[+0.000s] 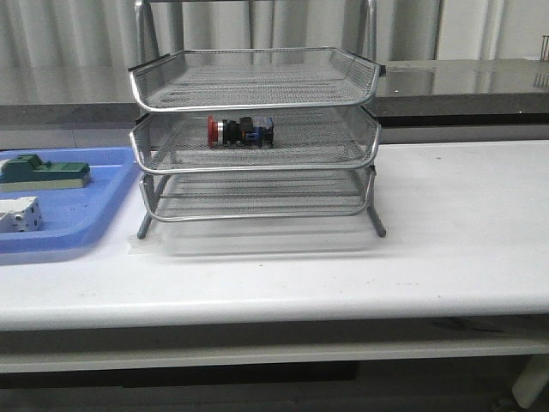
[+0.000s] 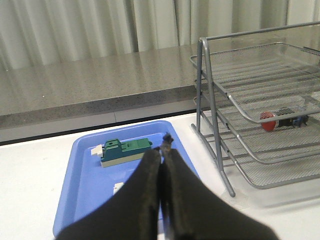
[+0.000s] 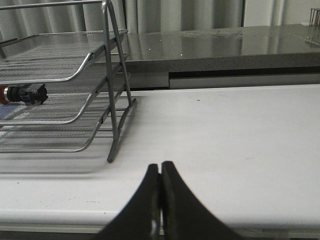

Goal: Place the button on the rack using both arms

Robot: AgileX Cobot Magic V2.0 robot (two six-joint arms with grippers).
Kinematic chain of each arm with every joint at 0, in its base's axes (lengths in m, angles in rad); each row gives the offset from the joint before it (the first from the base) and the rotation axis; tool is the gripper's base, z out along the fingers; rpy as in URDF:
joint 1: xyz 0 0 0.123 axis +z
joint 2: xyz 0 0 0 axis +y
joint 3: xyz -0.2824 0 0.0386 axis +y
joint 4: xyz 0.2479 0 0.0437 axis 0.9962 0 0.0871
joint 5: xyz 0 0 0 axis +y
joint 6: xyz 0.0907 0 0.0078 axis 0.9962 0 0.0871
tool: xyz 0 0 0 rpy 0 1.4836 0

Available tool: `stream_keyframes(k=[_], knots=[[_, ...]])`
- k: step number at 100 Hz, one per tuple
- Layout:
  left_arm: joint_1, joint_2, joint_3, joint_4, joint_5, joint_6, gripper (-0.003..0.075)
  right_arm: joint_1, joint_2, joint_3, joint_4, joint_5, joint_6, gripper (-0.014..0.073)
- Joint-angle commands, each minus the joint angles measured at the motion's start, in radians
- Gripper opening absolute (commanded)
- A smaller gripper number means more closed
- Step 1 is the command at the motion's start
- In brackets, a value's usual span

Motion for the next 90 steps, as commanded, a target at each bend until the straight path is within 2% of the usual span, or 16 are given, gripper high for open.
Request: stream_keyframes(k=[1, 28, 45, 50, 90], knots=[[0.000, 0.007, -0.029, -0.014, -0.071, -0.010, -0.0021, -0.005, -0.019, -0.020, -0.013, -0.085, -0.005, -0.0060], [0.000, 0.003, -0.014, 0.068, -0.076, -0.018, -0.0021, -0.005, -0.019, -0.020, -0.013, -0.085, -0.005, -0.0060], [0.000, -0.037, 0.056, 0.277, -0.118, -0.319, -0.0021, -0.005, -0.019, -0.020, -0.013, -0.085, -0.005, -0.0060], [0.000, -0.058, 0.089, 0.311, -0.139, -0.371, -0.0021, -0.005, -0.019, -0.020, -0.013, -0.085, -0.005, -0.0060], [0.000, -0.279, 0.301, 0.315, -0.199, -0.402, -0.0021, -0.005, -0.019, -0.020, -0.013, -0.085, -0.005, -0.0060]])
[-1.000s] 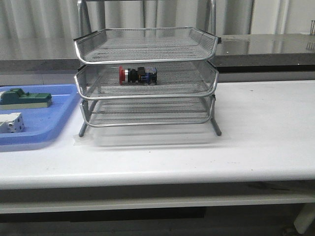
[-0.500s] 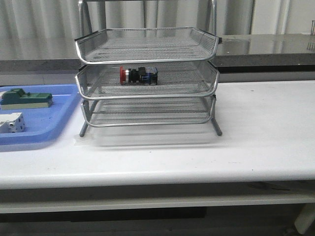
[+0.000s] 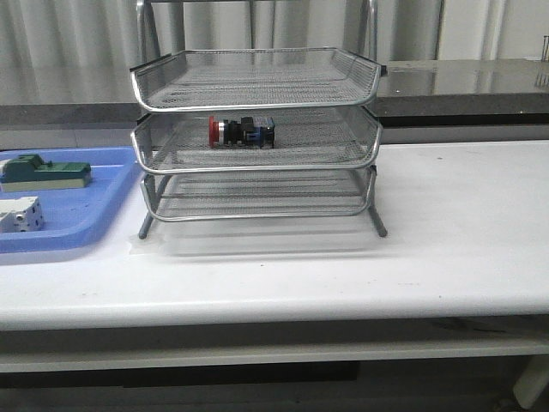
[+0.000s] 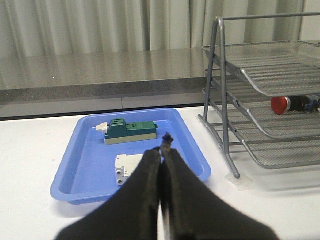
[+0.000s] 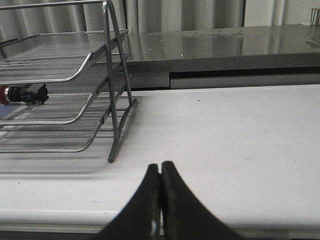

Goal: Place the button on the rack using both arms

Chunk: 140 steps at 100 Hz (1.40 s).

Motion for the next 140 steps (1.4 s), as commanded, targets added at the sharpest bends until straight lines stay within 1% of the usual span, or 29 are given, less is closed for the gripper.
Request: stream_keyframes(k=[1, 17, 31, 37, 46, 140], knots=[[0.000, -0.031, 0.008, 0.000, -0.091, -0.012, -0.0021, -0.005, -0.019, -0.020, -0.013, -0.085, -0.005, -0.0060], [0.000, -0.096, 0.049, 0.000, -0.092, -0.012, -0.0021, -0.005, -0.019, -0.020, -0.013, -0.085, -0.005, -0.0060], [0.000, -0.095, 0.065, 0.000, -0.103, -0.012, -0.0021, -0.005, -0.019, -0.020, -0.013, -0.085, -0.005, -0.0060], [0.000, -0.095, 0.076, 0.000, -0.128, -0.025, -0.0021, -0.005, -0.019, -0.020, -0.013, -0.085, -0.005, -0.0060], [0.000, -0.095, 0.076, 0.007, -0.125, -0.055, -0.0021, -0.005, -0.019, -0.020, -0.013, -0.085, -0.005, -0.0060], [0.000, -0.095, 0.076, 0.007, -0.125, -0.056, -0.0021, -0.005, -0.019, -0.020, -0.013, -0.085, -0.005, -0.0060]])
